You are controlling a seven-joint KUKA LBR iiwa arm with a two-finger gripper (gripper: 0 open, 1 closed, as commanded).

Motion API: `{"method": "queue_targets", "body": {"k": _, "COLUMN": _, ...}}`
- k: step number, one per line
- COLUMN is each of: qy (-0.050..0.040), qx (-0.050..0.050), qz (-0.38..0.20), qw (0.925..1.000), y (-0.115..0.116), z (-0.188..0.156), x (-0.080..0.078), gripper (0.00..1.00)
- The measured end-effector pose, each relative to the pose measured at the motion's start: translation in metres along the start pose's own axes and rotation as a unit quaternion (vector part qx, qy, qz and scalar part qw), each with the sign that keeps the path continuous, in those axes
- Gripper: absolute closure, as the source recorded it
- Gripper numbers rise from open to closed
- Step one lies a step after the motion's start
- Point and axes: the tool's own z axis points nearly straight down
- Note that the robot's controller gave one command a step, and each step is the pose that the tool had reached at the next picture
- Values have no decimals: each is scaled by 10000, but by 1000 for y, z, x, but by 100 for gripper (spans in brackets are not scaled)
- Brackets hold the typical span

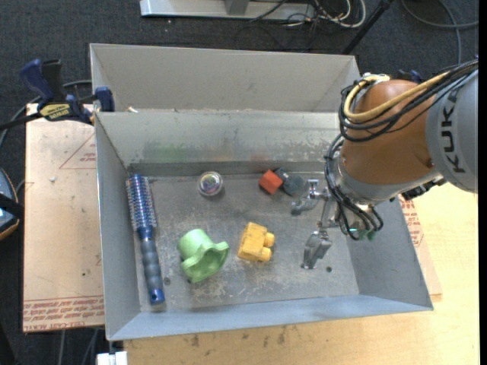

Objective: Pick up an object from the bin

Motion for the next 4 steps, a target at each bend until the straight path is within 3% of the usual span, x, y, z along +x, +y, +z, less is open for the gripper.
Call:
{"method": "queue_targets", "body": {"k": 1, "qy": -63, "qx": -3, "qz": 714, "qw": 9974, "y": -1, "z": -28, "x": -1, "gripper": 0}}
{"method": "queue_targets", "body": {"k": 2, "qy": -74, "qx": -2, "qz": -234, "qw": 9997, "y": 38, "z": 95, "x": -15, "gripper": 0}}
{"method": "queue_targets", "body": {"k": 3, "qy": -58, "qx": 2, "qz": -129, "qw": 9999, "y": 41, "z": 106, "x": -19, "gripper": 0}}
{"method": "queue_targets", "body": {"k": 4, "qy": -95, "qx": 10, "qz": 204, "qw": 9997, "y": 63, "z": 125, "x": -11, "gripper": 0}}
